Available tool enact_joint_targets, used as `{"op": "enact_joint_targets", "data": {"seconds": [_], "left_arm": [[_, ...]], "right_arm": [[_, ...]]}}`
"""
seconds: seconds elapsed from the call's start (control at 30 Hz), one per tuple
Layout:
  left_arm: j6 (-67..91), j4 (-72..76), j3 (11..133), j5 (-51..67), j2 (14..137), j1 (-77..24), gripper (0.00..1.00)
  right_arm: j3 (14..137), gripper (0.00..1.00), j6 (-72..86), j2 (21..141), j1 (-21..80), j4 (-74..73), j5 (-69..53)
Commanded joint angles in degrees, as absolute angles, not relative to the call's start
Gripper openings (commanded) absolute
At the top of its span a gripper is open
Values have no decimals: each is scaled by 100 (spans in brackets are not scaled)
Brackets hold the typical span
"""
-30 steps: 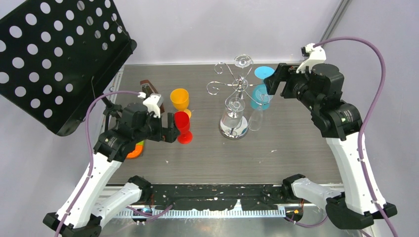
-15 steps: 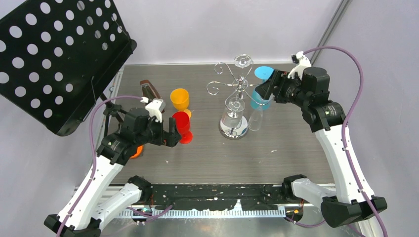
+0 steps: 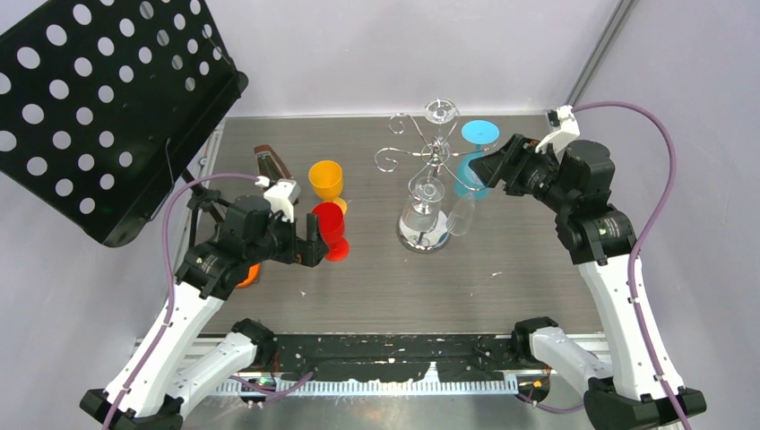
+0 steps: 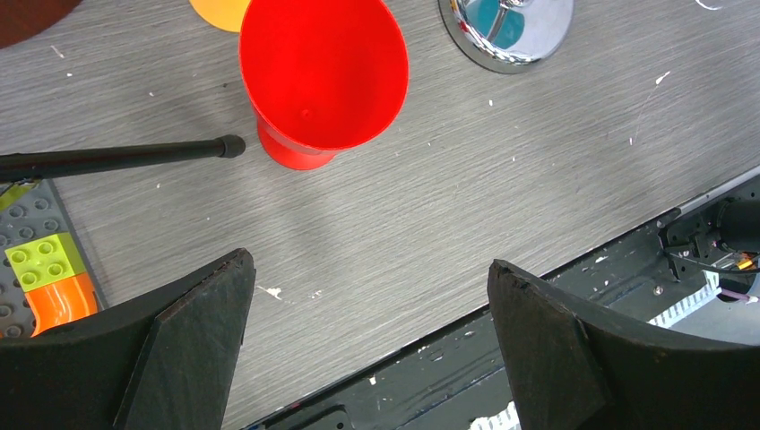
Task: Take the wine glass off the wine glass rack
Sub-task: Pick up the wine glass from the wine rack.
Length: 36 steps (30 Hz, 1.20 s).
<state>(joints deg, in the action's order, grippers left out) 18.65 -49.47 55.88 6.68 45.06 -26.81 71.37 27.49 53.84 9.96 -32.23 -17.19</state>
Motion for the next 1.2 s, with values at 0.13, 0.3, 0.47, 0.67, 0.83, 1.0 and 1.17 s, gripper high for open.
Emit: {"op": "enact_joint_targets", "data": {"seconds": [0.13,0.3,0.47,0.67,0.83,1.0,1.17], "left_arm": [[1740,-4670,5573,630,4494,-2655,99],[1731,-4682,5554,611,4490,-2654,99],[1723,-4690,5545,585,4483,-2655,99],[1722,-4690,5544,555,4481,-2654,99],[1718,-4695,5535,538,4478,-2654,99],[1723,-4702,5532,519,4474,-2654,99],[1723,-4696,5524,497,4474,-2654,99]], "right_arm": [[6842,68,3195,5128,900,-2712,-1875],[6618,60,3426,5038,801,-2545,-2028],[6443,49,3611,4880,696,-2367,-2172],[6381,38,3678,4715,596,-2346,-2151],[6370,33,3710,4668,583,-2347,-2171],[6269,30,3796,4650,579,-2237,-2264],[6211,30,3900,4651,580,-2114,-2359]]}}
